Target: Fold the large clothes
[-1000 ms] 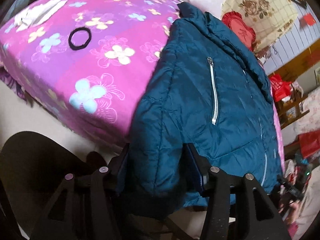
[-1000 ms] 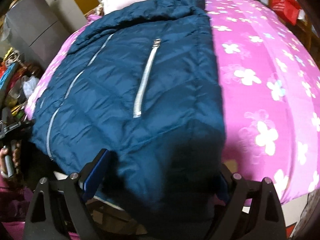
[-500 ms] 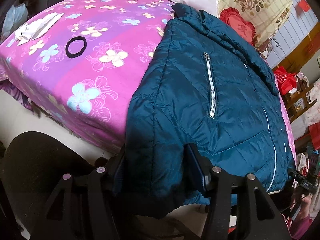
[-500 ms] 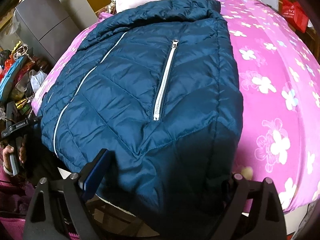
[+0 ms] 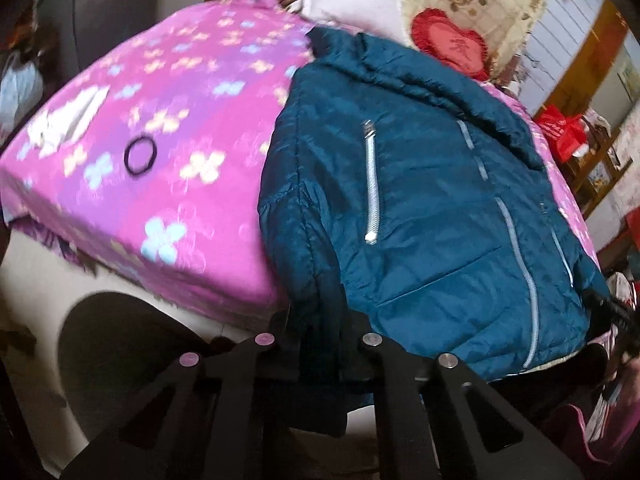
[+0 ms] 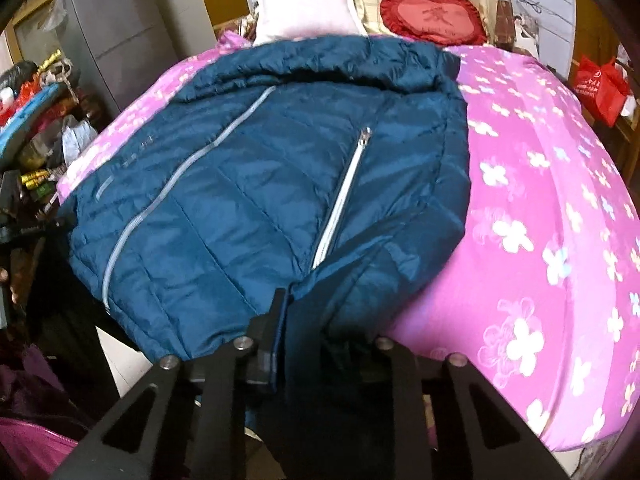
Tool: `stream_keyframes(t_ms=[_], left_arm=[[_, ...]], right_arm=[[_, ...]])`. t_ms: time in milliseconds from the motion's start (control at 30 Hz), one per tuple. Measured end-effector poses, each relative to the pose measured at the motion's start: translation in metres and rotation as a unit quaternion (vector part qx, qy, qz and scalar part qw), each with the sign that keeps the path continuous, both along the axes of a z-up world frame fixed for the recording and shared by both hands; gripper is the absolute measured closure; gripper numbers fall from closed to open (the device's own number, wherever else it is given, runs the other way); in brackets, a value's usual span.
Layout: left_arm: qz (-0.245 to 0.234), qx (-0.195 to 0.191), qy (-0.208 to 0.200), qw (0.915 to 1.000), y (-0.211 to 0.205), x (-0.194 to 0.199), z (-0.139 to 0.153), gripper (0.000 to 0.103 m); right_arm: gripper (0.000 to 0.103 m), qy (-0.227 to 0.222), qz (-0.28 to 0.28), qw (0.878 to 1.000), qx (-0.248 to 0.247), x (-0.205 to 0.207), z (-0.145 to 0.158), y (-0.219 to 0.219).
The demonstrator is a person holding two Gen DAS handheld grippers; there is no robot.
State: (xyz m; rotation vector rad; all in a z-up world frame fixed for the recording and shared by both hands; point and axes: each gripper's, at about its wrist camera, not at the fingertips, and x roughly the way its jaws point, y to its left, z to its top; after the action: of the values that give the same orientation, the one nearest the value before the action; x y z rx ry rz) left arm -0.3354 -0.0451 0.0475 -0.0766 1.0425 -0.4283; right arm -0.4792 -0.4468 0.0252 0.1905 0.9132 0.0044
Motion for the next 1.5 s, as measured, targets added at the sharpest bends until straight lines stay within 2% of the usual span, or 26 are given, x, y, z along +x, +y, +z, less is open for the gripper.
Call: stream_keyframes(t_ms=[233, 500, 667, 900, 1067, 1267, 1500], left_arm=[[0.015, -0.061, -0.021, 0.9978, 0.012, 0.016, 0.044, 0.103], [0.033, -0.09, -0.08, 0.9922, 0.0, 0.055, 0.093, 0.103], [0.043, -0.089, -0.112, 0.9887, -0.019, 0.091, 0.114, 0.103], [0.055, -0.067, -0.15, 0.9848, -0.052, 0.141, 0.129, 0.103], [0.064, -0.061, -0.152, 0.9844, -0.071, 0.185, 0.131, 0.103], [0.094, -0.071, -0.139, 0.9832, -0.093, 0.245, 0.131, 0.103], [0.1, -0.045, -0.144, 0.9835, -0.129, 0.306, 0.114, 0.103]], right_arm=[[0.082, -0.072, -0.005, 0.997, 0.031, 0.006, 0.041, -0.015], [0.082, -0.129, -0.039, 0.99, 0.03, 0.035, 0.084, -0.038], [0.082, -0.151, -0.064, 0.986, 0.032, 0.068, 0.104, -0.06], [0.082, -0.15, -0.09, 0.984, 0.014, 0.119, 0.116, -0.084], [0.082, -0.144, -0.108, 0.984, 0.006, 0.155, 0.116, -0.104], [0.082, -0.136, -0.133, 0.982, -0.016, 0.213, 0.119, -0.126], [0.082, -0.103, -0.148, 0.983, -0.018, 0.285, 0.106, -0.16]])
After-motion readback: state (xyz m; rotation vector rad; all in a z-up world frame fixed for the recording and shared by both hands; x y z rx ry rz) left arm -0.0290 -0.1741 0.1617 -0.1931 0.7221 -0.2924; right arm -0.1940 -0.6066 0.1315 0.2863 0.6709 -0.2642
